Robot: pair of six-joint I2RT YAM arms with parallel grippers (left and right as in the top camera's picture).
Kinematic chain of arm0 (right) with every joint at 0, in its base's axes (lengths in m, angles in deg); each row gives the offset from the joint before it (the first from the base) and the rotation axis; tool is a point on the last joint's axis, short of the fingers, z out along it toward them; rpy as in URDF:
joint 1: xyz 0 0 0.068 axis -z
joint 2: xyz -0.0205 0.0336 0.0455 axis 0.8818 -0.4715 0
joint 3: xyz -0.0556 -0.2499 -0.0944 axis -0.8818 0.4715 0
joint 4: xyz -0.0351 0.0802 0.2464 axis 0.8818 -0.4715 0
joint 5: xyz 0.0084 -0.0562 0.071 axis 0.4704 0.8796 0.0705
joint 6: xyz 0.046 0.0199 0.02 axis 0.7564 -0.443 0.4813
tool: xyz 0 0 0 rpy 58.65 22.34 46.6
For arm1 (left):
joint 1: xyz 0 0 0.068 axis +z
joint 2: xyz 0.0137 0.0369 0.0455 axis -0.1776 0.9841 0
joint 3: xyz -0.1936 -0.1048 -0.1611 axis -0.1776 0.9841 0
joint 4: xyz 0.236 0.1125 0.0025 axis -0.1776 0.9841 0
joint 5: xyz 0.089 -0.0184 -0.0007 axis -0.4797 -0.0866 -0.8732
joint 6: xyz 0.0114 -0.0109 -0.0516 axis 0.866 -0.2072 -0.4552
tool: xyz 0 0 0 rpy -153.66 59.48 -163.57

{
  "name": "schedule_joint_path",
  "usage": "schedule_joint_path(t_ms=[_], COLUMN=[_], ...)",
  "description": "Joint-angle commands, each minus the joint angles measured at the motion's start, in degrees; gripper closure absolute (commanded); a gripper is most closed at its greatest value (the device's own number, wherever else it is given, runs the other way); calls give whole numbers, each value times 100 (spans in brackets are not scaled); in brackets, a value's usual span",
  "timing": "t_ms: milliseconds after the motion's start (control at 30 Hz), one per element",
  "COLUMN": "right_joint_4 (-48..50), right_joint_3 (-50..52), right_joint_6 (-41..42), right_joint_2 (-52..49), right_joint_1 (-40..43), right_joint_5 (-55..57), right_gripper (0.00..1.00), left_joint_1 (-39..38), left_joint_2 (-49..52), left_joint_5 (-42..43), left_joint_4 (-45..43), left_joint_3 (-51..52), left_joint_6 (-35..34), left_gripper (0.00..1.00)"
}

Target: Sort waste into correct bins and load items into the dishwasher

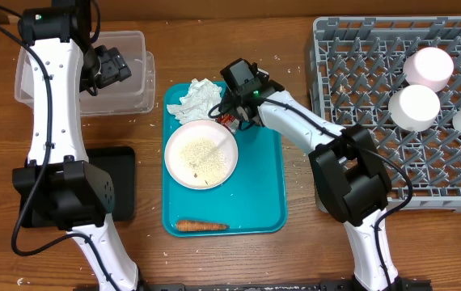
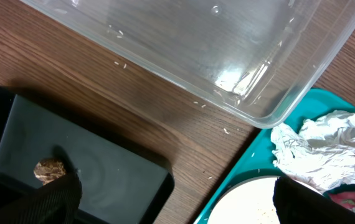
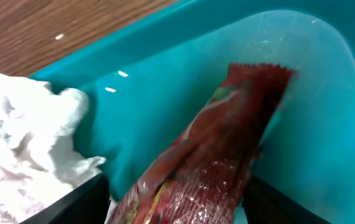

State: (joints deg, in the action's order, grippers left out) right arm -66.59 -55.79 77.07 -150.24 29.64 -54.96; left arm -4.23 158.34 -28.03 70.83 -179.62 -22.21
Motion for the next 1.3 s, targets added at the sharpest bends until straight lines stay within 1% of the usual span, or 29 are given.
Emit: schedule_joint_path(t_ms=[0,300,400,500,567,633,667,733,800,900,967,1033,1067,1200,1267], right_joint_4=[-61,-557,-763,-1078,-1156,-1224,-1329,-1665,-2083,-2540,-2597,-2603,-2616,-2614,-2653], right_joint_3=[-341,-341,-341,-341,-341,-341,-341,-341,-310,-164,15,127,129,92,28], right_joint_6=[-94,-116,-201,-251,-866,-1668,-2168,-2758,-3001,-3071,-3067,-3025,-2979,-2618,-2527], right_joint_2=[68,612,894,1342,1626,1810,1867,1884,1843,1770,1762,1762,1762,1862,1947], right_joint_1=[48,120,240,459,601,675,682,671,605,474,367,284,258,234,284], right_joint_5=[-136,-179,-177,-328,-1005,-1821,-2192,-2439,-2293,-1965,-1864,-1869,-1869,-1864,-1823], right_gripper=[28,9,0,0,0,0,3,8,15,17,21,21,21,6,0], left_joint_1=[-35,-35,-35,-35,-35,-35,-35,-35,-35,-35,-35,-35,-35,-35,-35], left_joint_2=[26,26,26,26,26,26,26,26,26,26,26,26,26,26,26], left_joint_5=[7,7,7,7,7,7,7,7,7,7,7,7,7,7,7], left_joint_4=[-9,-9,-9,-9,-9,-9,-9,-9,-9,-9,-9,-9,-9,-9,-9], left_joint_3=[-57,-57,-55,-57,-55,-57,-57,-57,-57,-57,-57,-57,-57,-57,-57], left_joint_6=[-81,-81,-79,-81,-79,-79,-81,-79,-79,-81,-81,-81,-79,-81,-81], left_gripper=[0,0,0,0,0,0,0,0,0,0,0,0,0,0,0])
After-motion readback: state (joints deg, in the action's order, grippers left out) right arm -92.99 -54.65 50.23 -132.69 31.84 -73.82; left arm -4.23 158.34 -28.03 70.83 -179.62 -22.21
